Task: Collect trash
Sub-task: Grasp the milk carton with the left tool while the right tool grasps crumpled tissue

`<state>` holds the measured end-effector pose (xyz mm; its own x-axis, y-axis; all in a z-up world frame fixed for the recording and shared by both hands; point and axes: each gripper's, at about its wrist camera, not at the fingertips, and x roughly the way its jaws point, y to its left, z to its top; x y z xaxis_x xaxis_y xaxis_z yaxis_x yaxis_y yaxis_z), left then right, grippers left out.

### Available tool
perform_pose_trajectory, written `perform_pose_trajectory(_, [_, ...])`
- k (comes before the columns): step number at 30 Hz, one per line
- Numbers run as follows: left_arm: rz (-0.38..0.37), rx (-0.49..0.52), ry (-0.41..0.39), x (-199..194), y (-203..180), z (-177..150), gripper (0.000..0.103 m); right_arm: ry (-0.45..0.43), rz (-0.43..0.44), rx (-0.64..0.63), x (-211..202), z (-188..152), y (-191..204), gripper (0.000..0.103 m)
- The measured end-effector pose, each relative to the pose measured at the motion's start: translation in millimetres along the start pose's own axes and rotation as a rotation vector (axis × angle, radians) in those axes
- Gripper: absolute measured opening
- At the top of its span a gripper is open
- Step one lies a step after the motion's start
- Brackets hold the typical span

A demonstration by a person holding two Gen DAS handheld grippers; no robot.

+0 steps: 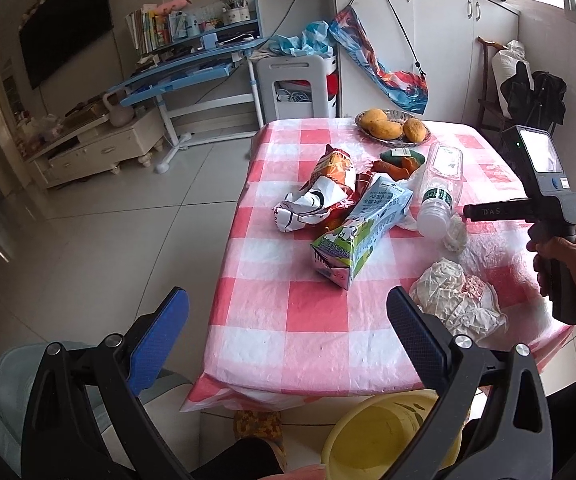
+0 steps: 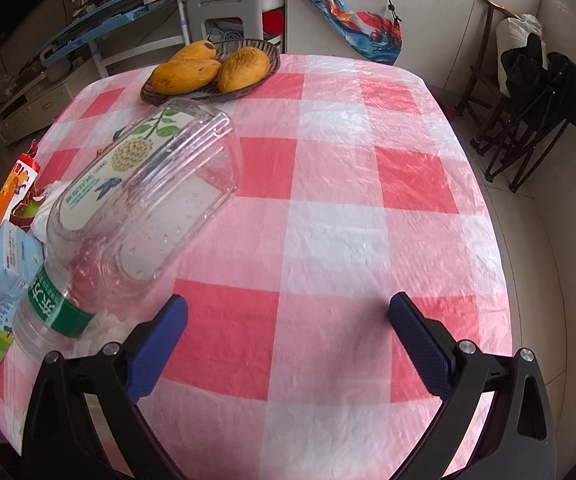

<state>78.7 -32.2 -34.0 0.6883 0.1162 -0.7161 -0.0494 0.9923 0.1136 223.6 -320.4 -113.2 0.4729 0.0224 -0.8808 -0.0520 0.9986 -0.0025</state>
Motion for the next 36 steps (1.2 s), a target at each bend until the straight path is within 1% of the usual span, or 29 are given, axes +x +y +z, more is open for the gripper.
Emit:
perform_pose_trajectory(2, [0.000,0.010,-0.003,-0.3,-3.3,-0.5,0.096,-0.016,0.023,0.022,-14.0,-5.5,-5.8,0.097])
perform_pose_trajectory(6, [-0.002,0.016,-0.006,-1.5,-5.9,-1.3,0.096,-0.105,0.052,0.032,-44.4,-6.8,-6.6,0.097])
perform_pose_trajectory(9, [-0.003,0.014,-0.005,-1.2,-5.9,-1.1,0.096,-0.179,0.118,0.039,-73.2,-16.9,-1.1,0.097])
perform_pose_trajectory(13, [-0.004,0.014,-0.005,-1.0,-6.3,-1.3,0.096,-0.268,0.157,-0.011,-102.0,-27.6,14.4,0.097])
perform_pose_trajectory(16, [-0.007,0.014,-0.003,-0.1,-5.2,-0.8,0.096,-0.305,0.182,-0.035,-118.1,-43.1,22.2,0.097])
perform_pose_trajectory(19, [-0.013,0.003,-0.004,1.4,-2.5,-0.1,0.096,-0.298,0.233,-0.055,-120.8,-57.4,28.9,0.097])
perform_pose_trajectory(21, [-0.021,-0.006,-0.003,2.5,0.3,-0.5,0.096,-0.287,0.241,-0.086,-120.3,-65.9,35.8,0.097])
perform_pose_trajectory(24, [-0.027,0.004,-0.002,4.4,1.2,0.8,0.095,-0.235,0.275,-0.158,-110.5,-74.9,54.6,0.097])
perform_pose_trajectory(28, [-0.037,0.018,0.008,9.7,2.0,3.1,0.095,-0.211,0.242,-0.279,-103.1,-84.3,81.6,0.097])
perform_pose_trajectory(30, [-0.061,0.014,0.019,13.9,3.5,5.5,0.095,-0.192,0.262,-0.296,-98.7,-85.3,86.3,0.097])
perform_pose_trajectory(32, [-0.069,0.020,0.026,17.2,2.3,8.9,0.095,-0.182,0.281,-0.297,-96.7,-88.7,88.6,0.097])
perform_pose_trajectory(36, [-0.094,0.067,0.020,24.4,-7.6,18.1,0.095,-0.156,0.294,-0.313,-90.1,-91.6,95.6,0.096])
